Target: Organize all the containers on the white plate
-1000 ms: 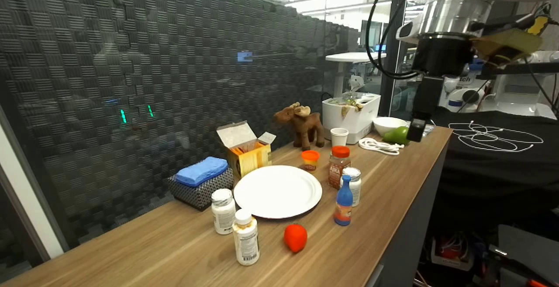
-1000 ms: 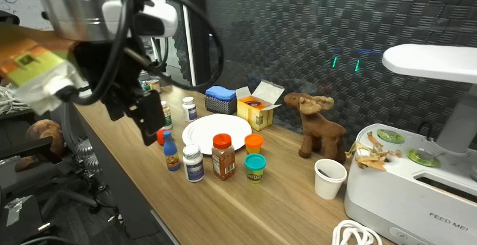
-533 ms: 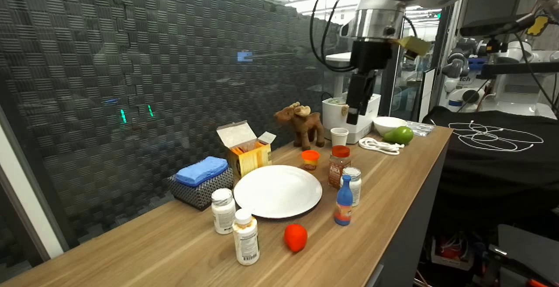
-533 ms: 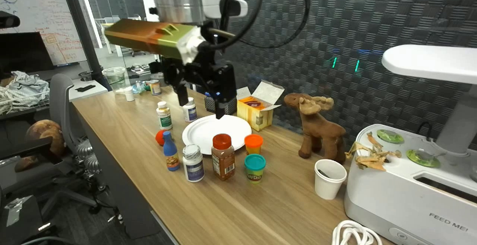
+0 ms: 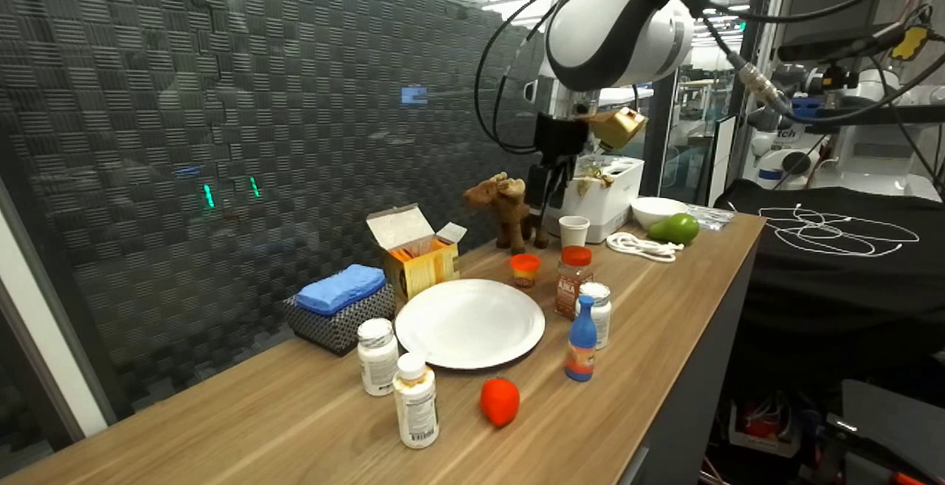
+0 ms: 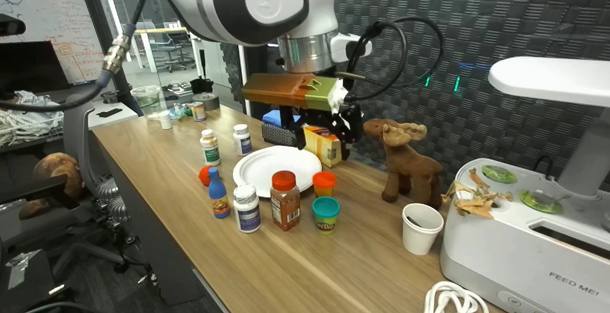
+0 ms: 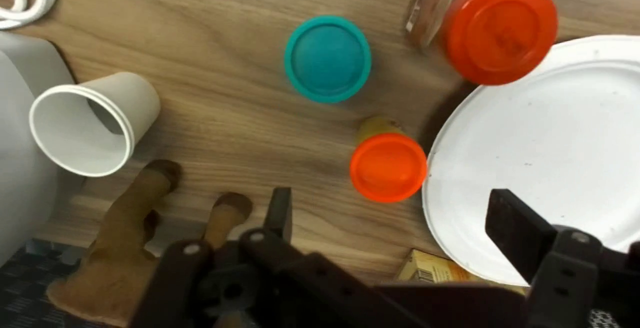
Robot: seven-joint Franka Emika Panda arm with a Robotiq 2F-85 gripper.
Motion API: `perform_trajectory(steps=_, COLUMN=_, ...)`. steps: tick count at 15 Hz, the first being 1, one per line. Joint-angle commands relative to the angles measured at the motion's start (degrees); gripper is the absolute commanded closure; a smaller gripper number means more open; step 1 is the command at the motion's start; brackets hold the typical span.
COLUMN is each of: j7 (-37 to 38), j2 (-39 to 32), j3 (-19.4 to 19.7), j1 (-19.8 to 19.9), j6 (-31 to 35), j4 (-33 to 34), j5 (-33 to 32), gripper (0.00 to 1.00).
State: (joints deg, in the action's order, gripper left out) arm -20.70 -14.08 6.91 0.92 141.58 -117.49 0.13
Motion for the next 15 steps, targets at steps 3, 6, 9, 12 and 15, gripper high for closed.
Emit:
perform_trajectory(steps=3, j7=1.3, j2=-8.2, j3=-2.4, j1=3.4, j6=1.4, j4=8.5, j5=-1.0, gripper=0.0)
perform_trajectory(steps=6, j7=0.5, j2=-10.5, j3=-4.0, j1=4.6, j6=0.6, j4=10.2, j5=-0.1, gripper=0.0)
perform_trajectory(steps=9, j7=-0.8, j2=-11.0, j3=-6.4, j1=5.6, j6=0.0, j4=9.9, j5=1.2, gripper=0.0)
perform_trajectory(steps=12, j7=-0.2, j2=-11.7, j3=-6.9, j1=5.4, j6=0.0, j4=9.6, j5=-0.1, gripper=0.0)
perform_trajectory(steps=15, j7=1.3, j2=-12.8, j3=-5.6, j1=4.6, j6=0.8, j4=9.5, j5=-3.0, gripper=0.0)
